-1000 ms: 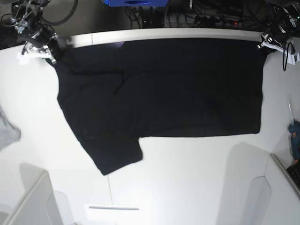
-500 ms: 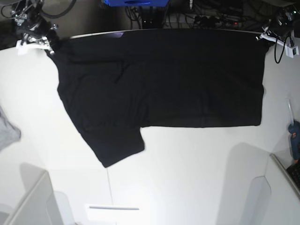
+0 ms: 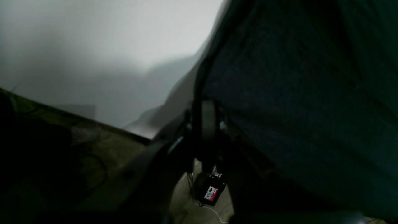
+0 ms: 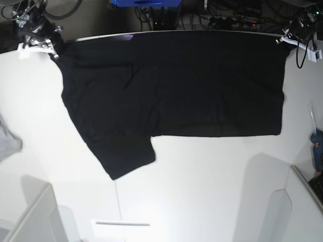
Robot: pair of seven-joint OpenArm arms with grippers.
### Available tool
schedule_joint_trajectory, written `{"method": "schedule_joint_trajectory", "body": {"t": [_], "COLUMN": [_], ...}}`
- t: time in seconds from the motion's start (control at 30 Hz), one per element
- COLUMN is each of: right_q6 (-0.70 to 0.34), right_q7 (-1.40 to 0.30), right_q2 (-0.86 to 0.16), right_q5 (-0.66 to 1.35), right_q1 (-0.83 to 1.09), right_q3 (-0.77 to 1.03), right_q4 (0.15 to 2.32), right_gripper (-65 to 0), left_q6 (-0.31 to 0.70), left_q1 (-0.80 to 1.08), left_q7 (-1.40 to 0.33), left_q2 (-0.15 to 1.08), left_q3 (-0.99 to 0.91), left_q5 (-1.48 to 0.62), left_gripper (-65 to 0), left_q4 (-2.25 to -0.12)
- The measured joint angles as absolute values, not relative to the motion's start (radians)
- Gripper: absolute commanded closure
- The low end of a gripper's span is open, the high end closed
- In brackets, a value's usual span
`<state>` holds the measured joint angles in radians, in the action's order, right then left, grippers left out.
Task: Fold the T-shirt properly
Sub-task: 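Lift the shoulder edge and drag the shirt toward the robot with both grippers, then release the shirt and move the right gripper to the hem corner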
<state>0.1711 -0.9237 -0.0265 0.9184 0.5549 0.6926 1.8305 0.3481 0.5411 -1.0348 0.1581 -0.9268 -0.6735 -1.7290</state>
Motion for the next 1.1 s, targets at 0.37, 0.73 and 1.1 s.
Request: {"method": "schedule_joint_trajectory", "body": {"t": [0.37,0.73,1.1], "right_q6": [0.172,0.171,0.083], "right_q7": [-0.888,-0.803,-0.803], "right_q2": [-0.010,-0.067,-0.224], "right_q5": [0.911,0.912,0.904], "right_q1": [0.556,0.509,0.268], "right_q3": [0.725,0.805,0.583], "right_q4": [1.844,1.841,1.653], "right_gripper": [-26.4,-27.0,-26.4], "left_q6": [0.340,0.341,0.340], "left_q1": [0.533,0.451,0.368], "left_q7": [-1.016,-1.031,-1.020], "left_q2": [0.161,0.178,0.236], "left_q3": [-1.029,-1.116,-0.936], "left_q5": [-0.658,-0.659,-0.654], "left_gripper": [-52.5,-31.9,0.0], "left_q4": [-1.731,-1.785,-1.794]}}
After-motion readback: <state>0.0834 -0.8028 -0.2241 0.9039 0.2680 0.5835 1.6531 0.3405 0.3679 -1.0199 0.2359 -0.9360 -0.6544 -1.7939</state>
